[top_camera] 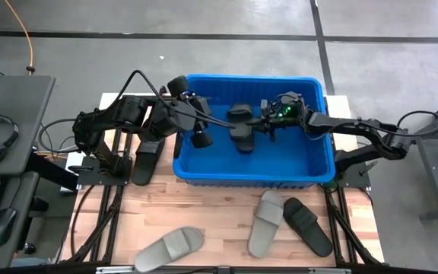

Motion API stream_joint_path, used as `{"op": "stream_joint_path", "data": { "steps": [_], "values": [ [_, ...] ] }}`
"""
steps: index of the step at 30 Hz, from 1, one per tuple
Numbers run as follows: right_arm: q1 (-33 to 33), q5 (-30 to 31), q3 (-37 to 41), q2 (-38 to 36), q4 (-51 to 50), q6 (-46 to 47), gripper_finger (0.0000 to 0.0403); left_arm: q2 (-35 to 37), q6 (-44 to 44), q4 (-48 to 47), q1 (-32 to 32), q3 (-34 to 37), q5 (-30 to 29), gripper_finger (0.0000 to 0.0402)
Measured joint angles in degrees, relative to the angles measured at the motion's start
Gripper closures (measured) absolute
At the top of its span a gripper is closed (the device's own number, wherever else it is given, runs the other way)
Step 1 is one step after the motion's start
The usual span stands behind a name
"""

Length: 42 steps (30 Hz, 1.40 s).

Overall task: Pick and place slides into bin
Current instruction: Put the black slides on top of the black slides into the blue bin

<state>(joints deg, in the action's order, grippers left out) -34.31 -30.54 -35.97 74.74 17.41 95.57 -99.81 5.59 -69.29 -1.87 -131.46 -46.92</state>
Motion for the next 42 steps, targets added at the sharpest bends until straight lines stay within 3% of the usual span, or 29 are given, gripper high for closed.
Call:
{"op": "stream_joint_path", "data": {
  "steps": [18, 30, 42],
  "values": [
    [-6.0, -4.6, 0.0, 2.5, -0.7, -1.3, 0.0363, 0.0, 0.0, -1.6, 0.0, 0.0, 0.0, 0.0259],
    [-6.5, -8.3, -4.3, 9.3, -0.5, -4.5, 0.0363, 0.0, -0.1, -1.5, 0.0, 0.0, 1.9, 0.0259],
    [-6.5, -9.1, -5.5, 10.8, -8.1, -8.5, 0.0361, 0.0, -0.1, -1.9, 0.0, 0.0, 2.0, 0.0259]
  ]
}}
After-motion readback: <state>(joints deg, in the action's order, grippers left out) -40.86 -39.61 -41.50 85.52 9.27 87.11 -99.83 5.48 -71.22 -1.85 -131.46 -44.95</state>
